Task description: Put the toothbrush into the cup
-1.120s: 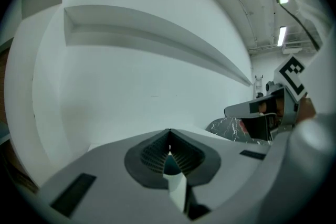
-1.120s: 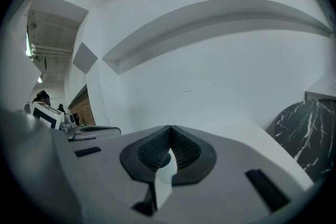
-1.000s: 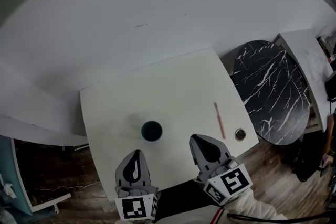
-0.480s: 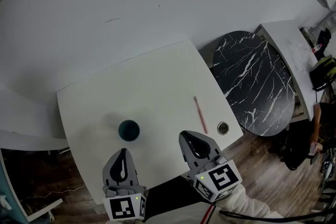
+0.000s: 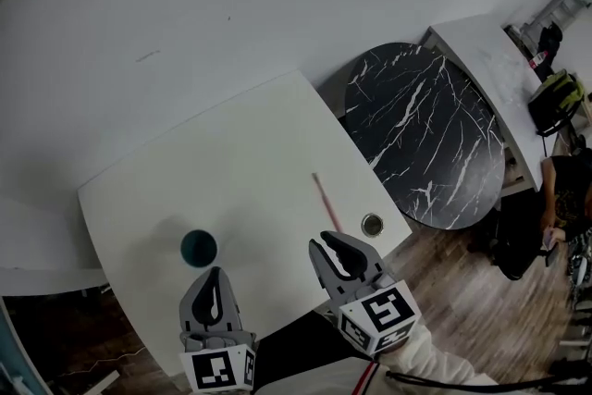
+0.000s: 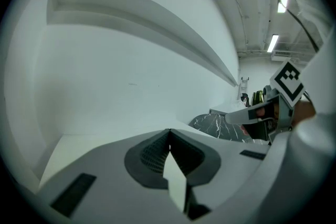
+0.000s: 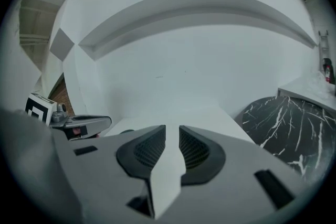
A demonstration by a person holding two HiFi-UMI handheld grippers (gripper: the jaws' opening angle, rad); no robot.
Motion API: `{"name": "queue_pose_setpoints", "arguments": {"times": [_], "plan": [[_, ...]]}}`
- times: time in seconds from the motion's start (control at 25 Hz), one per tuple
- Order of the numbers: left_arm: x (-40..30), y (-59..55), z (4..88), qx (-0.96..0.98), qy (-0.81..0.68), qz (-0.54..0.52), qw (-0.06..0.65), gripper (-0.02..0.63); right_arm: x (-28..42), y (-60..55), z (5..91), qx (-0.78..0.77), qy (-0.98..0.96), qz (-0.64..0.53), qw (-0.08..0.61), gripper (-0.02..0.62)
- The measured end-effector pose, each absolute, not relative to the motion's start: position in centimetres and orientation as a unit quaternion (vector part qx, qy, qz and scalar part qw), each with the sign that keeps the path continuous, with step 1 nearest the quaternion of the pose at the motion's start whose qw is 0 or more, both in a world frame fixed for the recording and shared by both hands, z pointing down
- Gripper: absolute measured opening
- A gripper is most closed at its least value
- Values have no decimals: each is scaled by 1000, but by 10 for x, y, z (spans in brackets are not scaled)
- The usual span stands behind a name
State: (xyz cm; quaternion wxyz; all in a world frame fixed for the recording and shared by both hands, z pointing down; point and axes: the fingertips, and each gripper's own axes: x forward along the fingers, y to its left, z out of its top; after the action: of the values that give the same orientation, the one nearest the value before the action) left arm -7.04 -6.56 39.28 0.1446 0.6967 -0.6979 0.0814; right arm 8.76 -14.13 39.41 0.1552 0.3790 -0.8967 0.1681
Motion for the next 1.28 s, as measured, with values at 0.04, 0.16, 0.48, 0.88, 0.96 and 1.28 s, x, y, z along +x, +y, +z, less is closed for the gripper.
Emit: {"name": "queue_pose_setpoints", "arguments": {"times": [0.04, 0.16, 0.48, 0.88, 0.96, 1.28], "plan": [[-67, -70, 393, 700, -695, 82, 145, 9, 92, -145, 396, 382, -894, 172, 157, 64], [-57, -82, 393, 707, -687, 85, 147, 9, 103, -155, 403, 387, -888, 188, 162, 91], [-40, -108, 408, 719, -671, 92, 159, 9, 125, -179, 441, 394, -873, 217, 189, 153], [-24, -130, 428, 724, -659, 103, 176, 9, 145, -219, 510, 408, -848, 225, 252, 152], [-23, -135, 432, 723, -659, 105, 179, 9, 144, -223, 518, 406, -847, 228, 258, 152], [-20, -156, 452, 721, -656, 113, 193, 9, 140, -238, 549, 396, -839, 233, 290, 152]]}}
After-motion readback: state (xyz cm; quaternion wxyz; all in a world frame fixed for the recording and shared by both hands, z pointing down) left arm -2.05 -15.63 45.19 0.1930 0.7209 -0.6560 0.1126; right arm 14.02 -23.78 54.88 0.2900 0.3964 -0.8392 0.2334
